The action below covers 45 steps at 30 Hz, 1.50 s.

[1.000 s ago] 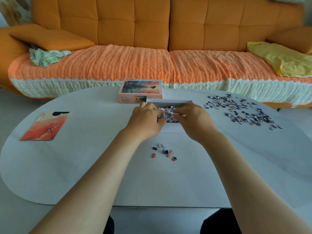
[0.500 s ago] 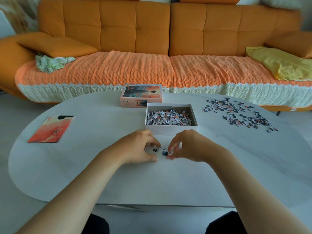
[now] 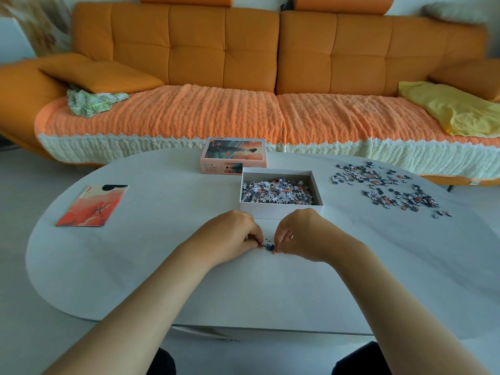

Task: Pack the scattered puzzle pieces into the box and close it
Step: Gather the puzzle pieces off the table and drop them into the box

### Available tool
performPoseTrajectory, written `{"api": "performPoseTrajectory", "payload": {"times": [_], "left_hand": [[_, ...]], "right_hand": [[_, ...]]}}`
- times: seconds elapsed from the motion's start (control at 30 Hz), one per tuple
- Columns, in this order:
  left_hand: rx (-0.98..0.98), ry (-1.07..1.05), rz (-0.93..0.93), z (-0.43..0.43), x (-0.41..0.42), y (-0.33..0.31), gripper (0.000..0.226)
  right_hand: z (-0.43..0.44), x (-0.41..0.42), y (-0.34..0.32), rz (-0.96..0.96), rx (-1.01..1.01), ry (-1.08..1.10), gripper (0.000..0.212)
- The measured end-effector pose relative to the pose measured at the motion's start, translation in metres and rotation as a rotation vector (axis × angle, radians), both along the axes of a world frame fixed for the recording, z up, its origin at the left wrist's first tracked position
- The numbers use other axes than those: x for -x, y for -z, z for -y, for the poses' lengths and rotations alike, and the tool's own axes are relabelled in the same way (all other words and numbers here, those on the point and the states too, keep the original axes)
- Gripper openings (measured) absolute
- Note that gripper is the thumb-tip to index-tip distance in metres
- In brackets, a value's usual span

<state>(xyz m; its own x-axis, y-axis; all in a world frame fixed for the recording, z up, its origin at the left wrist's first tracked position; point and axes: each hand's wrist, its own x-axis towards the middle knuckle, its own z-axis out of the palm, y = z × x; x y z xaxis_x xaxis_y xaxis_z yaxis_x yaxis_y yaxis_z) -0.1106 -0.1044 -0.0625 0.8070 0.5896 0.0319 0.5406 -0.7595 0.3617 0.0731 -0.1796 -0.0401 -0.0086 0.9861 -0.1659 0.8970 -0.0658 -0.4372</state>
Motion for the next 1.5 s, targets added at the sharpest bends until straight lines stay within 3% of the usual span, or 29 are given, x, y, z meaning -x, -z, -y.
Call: {"api": "performPoseTrajectory", "payload": {"times": [0.23,0.4,0.57,0.67,0.8,0.9,0.97,1.13,1.2,1.3,1.5], "left_hand": [[0.096,-0.032,0.075,0.000,0.001,0.000,0.009],[0.029,-0.013,0.088,0.000,-0.002,0.003,0.005],[0.016,-0.015,0.065,0.001,-0.004,0.003,0.019],[-0.043,0.014,0.026,0.003,-0.006,0.002,0.022],[-0.077,-0.016,0.016,0.005,-0.008,0.003,0.022],[-0.140,-0.029,0.033,0.004,-0.009,0.006,0.021],[-0.158,-0.036,0.033,0.004,-0.009,0.007,0.021],[-0.180,-0.031,0.046,0.000,-0.005,0.006,0.020],[-0.144,-0.054,0.076,-0.004,-0.002,0.007,0.018],[-0.074,-0.094,0.125,-0.008,-0.001,0.006,0.016],[-0.020,-0.168,0.357,-0.013,-0.008,-0.010,0.014]], "right_hand": [[-0.002,-0.001,-0.002,0.022,0.030,0.018,0.005],[-0.007,0.002,-0.007,0.020,0.097,0.047,0.012],[-0.004,0.001,-0.007,0.060,0.060,0.048,0.011],[-0.005,-0.001,-0.007,0.074,-0.064,0.052,0.017],[-0.017,-0.008,-0.007,0.018,-0.482,0.208,0.012],[-0.023,-0.015,-0.006,-0.021,-0.581,0.275,0.009],[-0.022,-0.015,-0.005,-0.053,-0.521,0.189,0.008],[-0.008,-0.003,-0.002,-0.073,-0.093,-0.031,0.002],[-0.004,0.000,-0.001,-0.103,0.001,-0.024,0.013],[-0.004,0.004,0.000,-0.074,0.049,-0.016,0.022],[-0.006,0.004,0.000,-0.038,0.073,-0.011,0.010]]}}
